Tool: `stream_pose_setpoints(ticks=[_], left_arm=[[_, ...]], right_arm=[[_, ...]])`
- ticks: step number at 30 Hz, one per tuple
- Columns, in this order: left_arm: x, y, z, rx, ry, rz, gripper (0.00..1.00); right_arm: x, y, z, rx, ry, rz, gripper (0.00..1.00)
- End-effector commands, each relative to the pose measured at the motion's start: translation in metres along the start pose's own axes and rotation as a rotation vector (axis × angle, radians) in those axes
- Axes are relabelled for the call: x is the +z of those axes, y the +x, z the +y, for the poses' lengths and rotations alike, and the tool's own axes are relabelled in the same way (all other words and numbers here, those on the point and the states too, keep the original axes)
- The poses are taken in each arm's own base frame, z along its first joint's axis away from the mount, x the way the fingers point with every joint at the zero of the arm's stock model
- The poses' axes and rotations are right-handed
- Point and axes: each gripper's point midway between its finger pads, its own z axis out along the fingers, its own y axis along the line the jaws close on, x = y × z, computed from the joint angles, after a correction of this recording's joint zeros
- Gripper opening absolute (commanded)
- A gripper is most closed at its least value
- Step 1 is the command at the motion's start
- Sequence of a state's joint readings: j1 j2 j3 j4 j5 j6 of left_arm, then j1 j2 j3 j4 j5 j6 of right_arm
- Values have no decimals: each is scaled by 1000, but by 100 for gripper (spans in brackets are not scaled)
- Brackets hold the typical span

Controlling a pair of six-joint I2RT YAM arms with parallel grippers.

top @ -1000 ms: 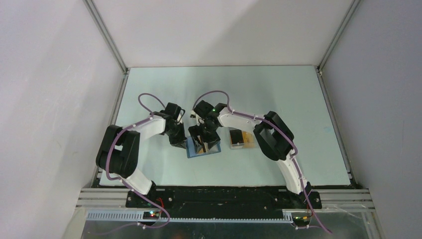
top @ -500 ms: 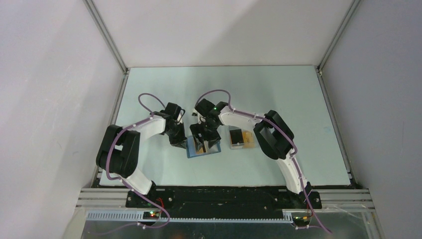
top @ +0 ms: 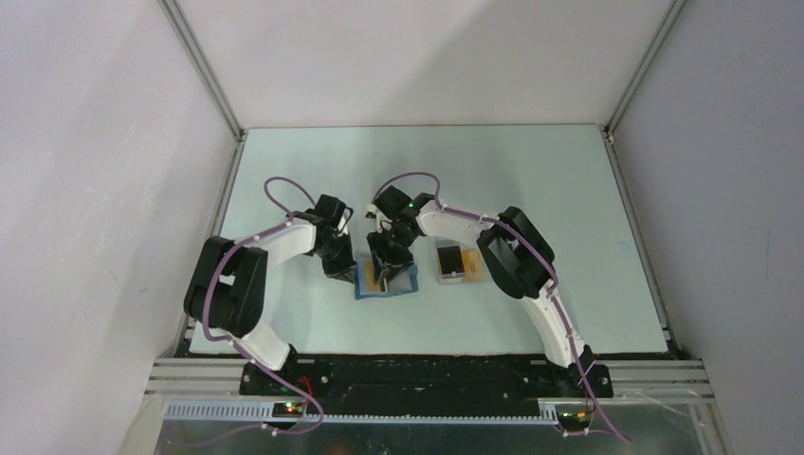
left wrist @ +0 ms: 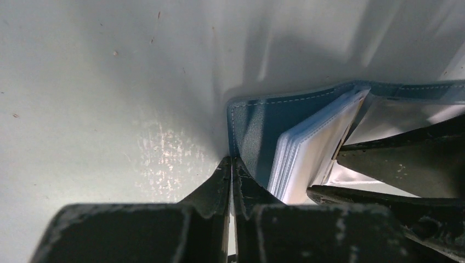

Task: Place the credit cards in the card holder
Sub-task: Insert the credit card into the card holder.

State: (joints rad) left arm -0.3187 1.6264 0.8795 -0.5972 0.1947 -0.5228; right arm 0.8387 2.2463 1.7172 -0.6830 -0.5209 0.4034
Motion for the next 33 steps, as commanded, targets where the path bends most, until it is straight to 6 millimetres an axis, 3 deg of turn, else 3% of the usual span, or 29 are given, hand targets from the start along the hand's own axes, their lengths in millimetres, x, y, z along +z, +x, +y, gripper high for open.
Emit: stream_pose_setpoints(ticks=[1,10,13,19,21,26,33], left_arm=[[13,-1,-2,21,-14,-3,6],[10,-1,-1,27,-14,-17,6],[9,-1,-1,29,-15,-20,6],[4,-4,3,35,-37,-40,7],[2,-4,5,36,-50,-43,7],[-2,-6,5,41,-54,-49,7],[-28,-17,-21,27,69,-103,11]], right_arm=[[11,-7,38,-76,-144,-14,38],[-17,-14,54,-101,-217,-82,5],[-26,-16,56,-106,-219,-102,9],[-46,-13,48,-123,-137,-146,41],[-53,-10,46,-124,-108,-156,44],[-52,2,15,-80,15,-137,41],[-39,20,-20,33,70,-60,20]])
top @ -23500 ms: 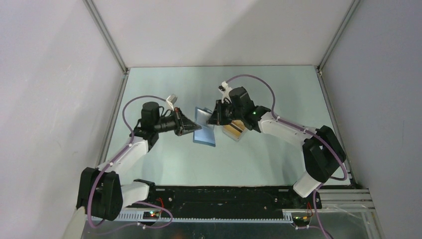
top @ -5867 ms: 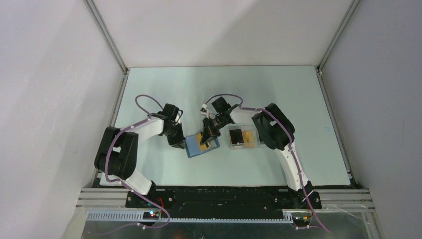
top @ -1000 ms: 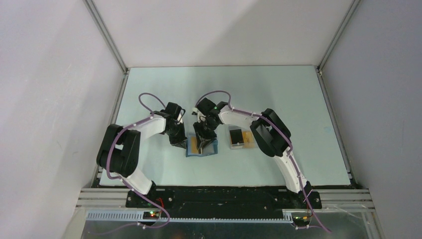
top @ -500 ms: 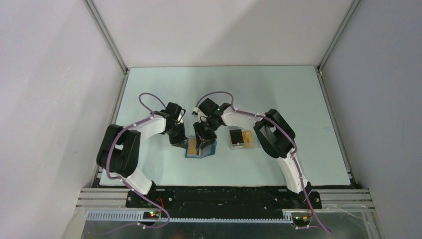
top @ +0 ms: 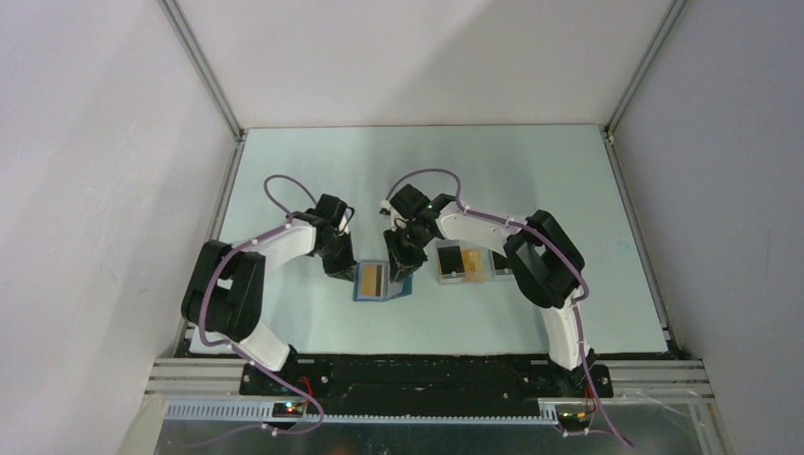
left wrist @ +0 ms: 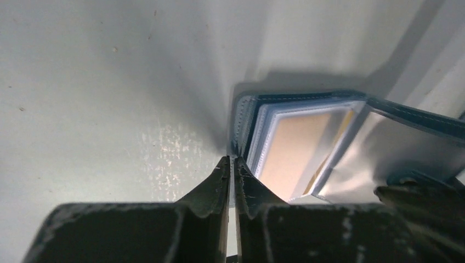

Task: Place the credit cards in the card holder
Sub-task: Insert the credit card into the card holder, then turn over the card slot in the card holder.

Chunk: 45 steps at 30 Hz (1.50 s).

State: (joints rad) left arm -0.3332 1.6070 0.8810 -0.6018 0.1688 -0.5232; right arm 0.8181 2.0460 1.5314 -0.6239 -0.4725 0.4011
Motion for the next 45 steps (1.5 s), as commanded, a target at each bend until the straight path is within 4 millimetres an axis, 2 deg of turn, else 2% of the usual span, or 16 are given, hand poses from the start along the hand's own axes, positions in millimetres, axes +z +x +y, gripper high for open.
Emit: stream_pose_setpoints(ticks=[1,3,6,10,15,22,27,34,40,45], left_arm=[[-31,-17,-26,4,114,-90,14],[-43,-22,-33,-11,163,-111,18],[-57,-24,-45,-20,232,-127,23],[-63,-20,-57,-21,291,-105,27],[-50,-10,-55,-19,280,-68,27],[-33,-8,-58,-19,291,-35,29],[-22,-8,-48,-21,229,-38,31],[-15,-8,-34,-18,161,-64,36],[-10,-4,-46,10,195,-27,32],[-20,-7,-58,21,224,-57,27]], right_arm=[[3,11,-21,57,56,44,19],[10,16,-28,76,61,74,13],[15,21,-30,95,55,97,11],[18,22,-28,99,42,104,8],[18,21,-27,100,30,104,7],[20,23,-29,110,26,110,4],[19,25,-33,126,23,114,0],[20,26,-37,142,26,118,0],[20,26,-37,145,24,122,0],[19,26,-38,148,24,122,0]])
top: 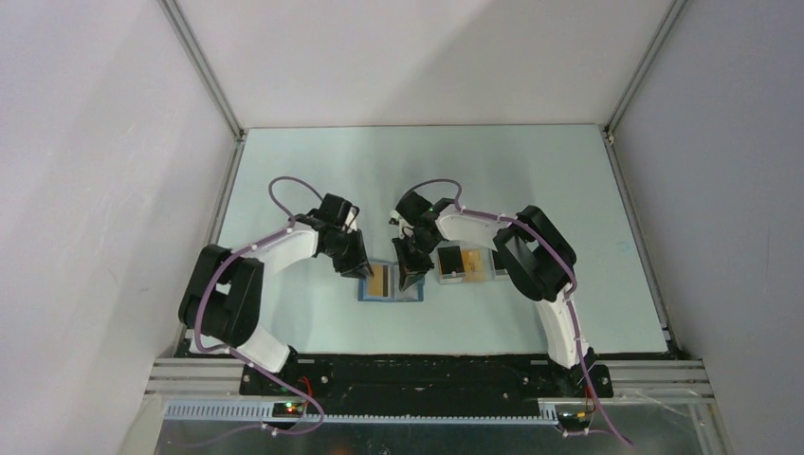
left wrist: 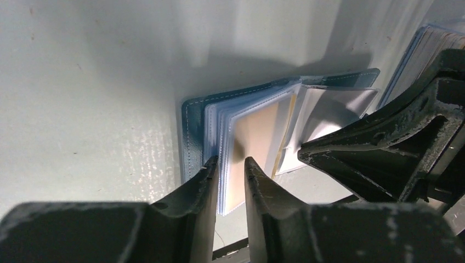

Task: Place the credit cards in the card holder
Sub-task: Turn over the card slot in the card holder.

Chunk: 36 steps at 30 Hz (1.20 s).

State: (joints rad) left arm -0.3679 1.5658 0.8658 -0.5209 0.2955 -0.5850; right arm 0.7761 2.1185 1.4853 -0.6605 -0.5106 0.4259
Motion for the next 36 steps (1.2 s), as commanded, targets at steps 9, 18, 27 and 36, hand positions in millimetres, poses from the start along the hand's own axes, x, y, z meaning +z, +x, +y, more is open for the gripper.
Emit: stream_pose_setpoints(ticks=[9,18,27,36], left_arm=[[-26,-13,-37,39,115,-88,24],[-19,-12,-32,40,89,-73,24],[0,-6,-16,27,22,-32,33],[-6,-7,-45,38,138,-28,23]], right_arm=[[-1,0,3,15,-35,3,0],[-7,-3,3,31,-63,-11,0],[-5,2,-4,43,-53,1,0],[-3,2,-4,45,-58,5,0]])
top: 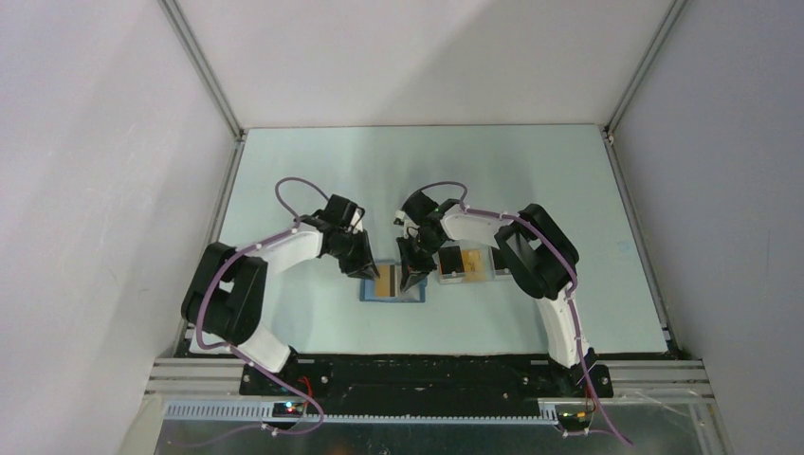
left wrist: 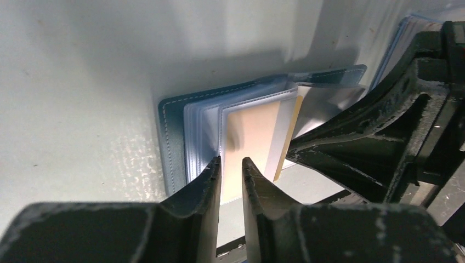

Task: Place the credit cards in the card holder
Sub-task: Turn over the card slot in the card holder.

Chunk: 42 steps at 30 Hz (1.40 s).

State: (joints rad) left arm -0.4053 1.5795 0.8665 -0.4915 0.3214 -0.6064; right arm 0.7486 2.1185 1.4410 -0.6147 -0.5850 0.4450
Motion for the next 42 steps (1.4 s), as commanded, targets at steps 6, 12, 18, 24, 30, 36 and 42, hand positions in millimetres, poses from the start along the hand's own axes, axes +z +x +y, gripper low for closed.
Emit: stream_pose_setpoints(ticks=[6,12,18,24,30,36,42], left_arm=[[-19,-14,-49,27,187,-50,20],[-18,-12,-60,21,251,-32,21],[-18,-12,-67,26,299,-24,22],[-24,-19,-58,24,277,-80,27],[-22,-19,-15,29,88,-130,33],[-6,-12,6,8,3,-87,35],[2,-9,7,19,-11,-55,36]], right_arm=[[-4,-1,0,2,2,-13,0],[-4,-1,1,3,-6,-10,0],[-2,0,0,2,-8,-5,0],[-3,-1,1,-1,-10,-7,0],[-3,0,2,-4,-14,-6,0],[-2,1,1,-2,-14,0,0],[-1,2,0,-2,-13,5,0]])
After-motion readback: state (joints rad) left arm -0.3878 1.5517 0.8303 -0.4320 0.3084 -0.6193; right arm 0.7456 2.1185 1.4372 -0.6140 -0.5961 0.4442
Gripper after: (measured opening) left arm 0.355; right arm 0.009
